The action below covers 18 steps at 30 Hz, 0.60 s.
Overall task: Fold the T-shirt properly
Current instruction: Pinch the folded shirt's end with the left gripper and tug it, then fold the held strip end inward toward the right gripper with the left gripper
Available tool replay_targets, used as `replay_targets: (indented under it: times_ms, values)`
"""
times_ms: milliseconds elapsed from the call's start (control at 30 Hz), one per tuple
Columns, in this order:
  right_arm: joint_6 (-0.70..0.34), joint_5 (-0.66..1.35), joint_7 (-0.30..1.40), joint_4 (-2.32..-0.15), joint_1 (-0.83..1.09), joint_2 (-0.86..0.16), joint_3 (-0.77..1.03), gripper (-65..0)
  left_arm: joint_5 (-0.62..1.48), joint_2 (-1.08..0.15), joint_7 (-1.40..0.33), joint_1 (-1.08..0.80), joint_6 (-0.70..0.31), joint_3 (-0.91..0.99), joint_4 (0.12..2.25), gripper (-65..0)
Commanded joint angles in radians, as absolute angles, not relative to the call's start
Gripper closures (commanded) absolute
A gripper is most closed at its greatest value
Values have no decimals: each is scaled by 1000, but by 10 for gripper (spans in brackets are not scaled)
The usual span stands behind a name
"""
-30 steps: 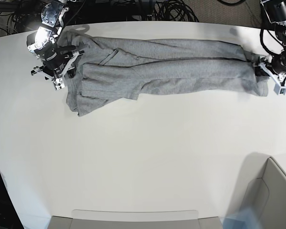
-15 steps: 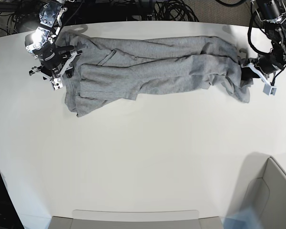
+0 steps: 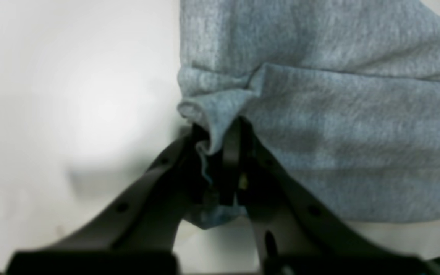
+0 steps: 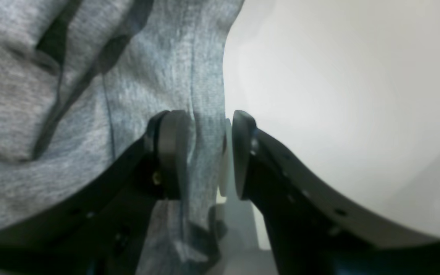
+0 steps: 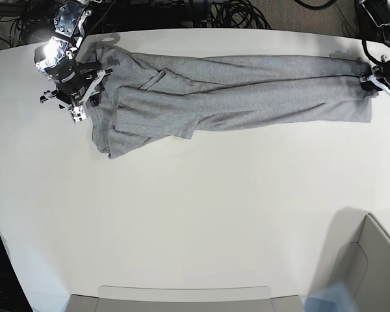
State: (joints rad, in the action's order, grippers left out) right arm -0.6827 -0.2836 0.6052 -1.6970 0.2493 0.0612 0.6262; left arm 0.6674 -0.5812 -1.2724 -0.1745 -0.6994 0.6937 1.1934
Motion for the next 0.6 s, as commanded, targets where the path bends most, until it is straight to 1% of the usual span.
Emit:
replay_targets:
  times_ms: [0, 133, 267, 400, 567]
  values:
    - [-698, -295, 616, -1707, 246, 58, 630, -204, 668, -602, -1290, -185, -698, 700, 1247, 0]
    - [-698, -295, 616, -1707, 249, 59, 630, -204, 776, -601, -1320, -225, -698, 700, 1365, 0]
    - [-698, -295, 616, -1707, 249, 59, 630, -204, 796, -587, -1383, -234, -698, 702, 1431, 0]
    - [-698, -295, 616, -1707, 249, 59, 628, -204, 789, -527, -1396, -242, -698, 702, 1549, 0]
    - [-698, -295, 616, -1707, 248, 61, 625, -204, 788, -415, -1396, -246, -698, 697, 1791, 0]
